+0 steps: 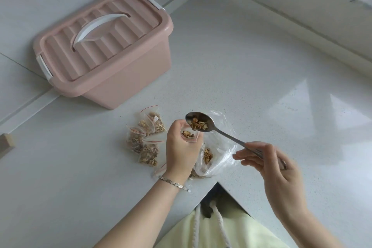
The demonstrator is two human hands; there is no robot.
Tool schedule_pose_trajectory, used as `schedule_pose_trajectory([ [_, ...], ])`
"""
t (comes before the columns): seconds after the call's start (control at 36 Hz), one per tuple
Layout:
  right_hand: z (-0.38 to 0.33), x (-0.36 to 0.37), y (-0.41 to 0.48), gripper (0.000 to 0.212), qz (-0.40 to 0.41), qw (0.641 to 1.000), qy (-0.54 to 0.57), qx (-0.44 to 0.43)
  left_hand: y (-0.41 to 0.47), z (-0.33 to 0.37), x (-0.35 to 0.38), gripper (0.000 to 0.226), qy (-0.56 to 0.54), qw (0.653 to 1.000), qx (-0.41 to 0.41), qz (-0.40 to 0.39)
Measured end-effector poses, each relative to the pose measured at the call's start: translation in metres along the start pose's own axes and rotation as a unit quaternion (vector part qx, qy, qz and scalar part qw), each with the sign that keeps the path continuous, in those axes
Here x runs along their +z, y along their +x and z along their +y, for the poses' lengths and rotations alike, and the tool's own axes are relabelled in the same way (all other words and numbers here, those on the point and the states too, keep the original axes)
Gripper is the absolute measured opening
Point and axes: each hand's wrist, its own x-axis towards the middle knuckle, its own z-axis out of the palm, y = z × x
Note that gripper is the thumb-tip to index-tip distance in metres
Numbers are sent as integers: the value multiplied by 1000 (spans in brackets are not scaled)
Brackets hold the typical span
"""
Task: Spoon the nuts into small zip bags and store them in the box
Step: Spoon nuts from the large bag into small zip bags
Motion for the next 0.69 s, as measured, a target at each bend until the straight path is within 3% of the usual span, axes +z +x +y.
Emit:
schedule_pose_trajectory([
  [0.19,0,0,-6,38,-48,964,-213,-150,2,3,5,23,-1,999,38,3],
  [0.31,2,-3,-7,38,-33,952,-233,-194,1,4,1,23,1,998,60,6],
  [0.47,6,-4,-4,28,12,969,-203,-142,-4,3,-17,22,-59,994,-79,47],
  [0.69,15,-9,0,33,-10,959,-270,-88,2,-48,-69,26,142,971,-157,110],
])
